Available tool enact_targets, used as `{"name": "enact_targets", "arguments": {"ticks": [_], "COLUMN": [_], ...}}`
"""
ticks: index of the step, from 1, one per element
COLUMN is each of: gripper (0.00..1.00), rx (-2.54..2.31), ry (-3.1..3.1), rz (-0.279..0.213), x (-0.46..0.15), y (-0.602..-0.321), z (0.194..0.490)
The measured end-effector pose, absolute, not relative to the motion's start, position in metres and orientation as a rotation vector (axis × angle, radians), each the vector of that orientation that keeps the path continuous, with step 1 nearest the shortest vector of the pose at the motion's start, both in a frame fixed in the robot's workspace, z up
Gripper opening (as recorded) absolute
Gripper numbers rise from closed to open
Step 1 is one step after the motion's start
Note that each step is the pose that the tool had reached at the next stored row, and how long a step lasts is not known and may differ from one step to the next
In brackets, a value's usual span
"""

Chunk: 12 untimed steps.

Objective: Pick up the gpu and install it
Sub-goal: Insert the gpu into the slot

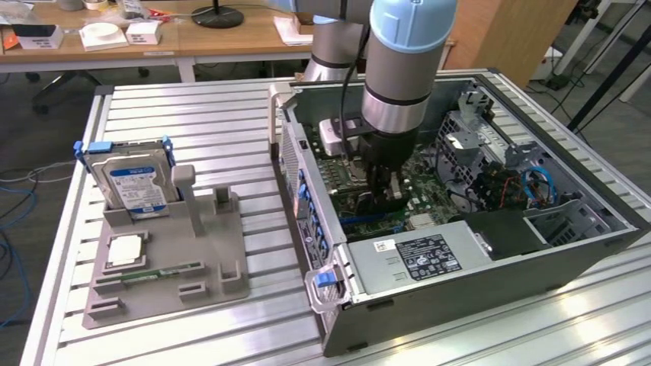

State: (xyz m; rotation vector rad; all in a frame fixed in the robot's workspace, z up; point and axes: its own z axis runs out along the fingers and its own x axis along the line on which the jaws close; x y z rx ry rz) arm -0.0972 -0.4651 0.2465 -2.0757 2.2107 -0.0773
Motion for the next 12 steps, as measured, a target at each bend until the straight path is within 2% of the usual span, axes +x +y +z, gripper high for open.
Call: {"name": "enact_targets", "arguments": {"ticks": [12], "gripper": [0.26], "rx": [-2.077], "ry": [2.212], "rz": [-0.078], "x": [-0.0984], "y": [-0.4650], "z": [0.2376]}}
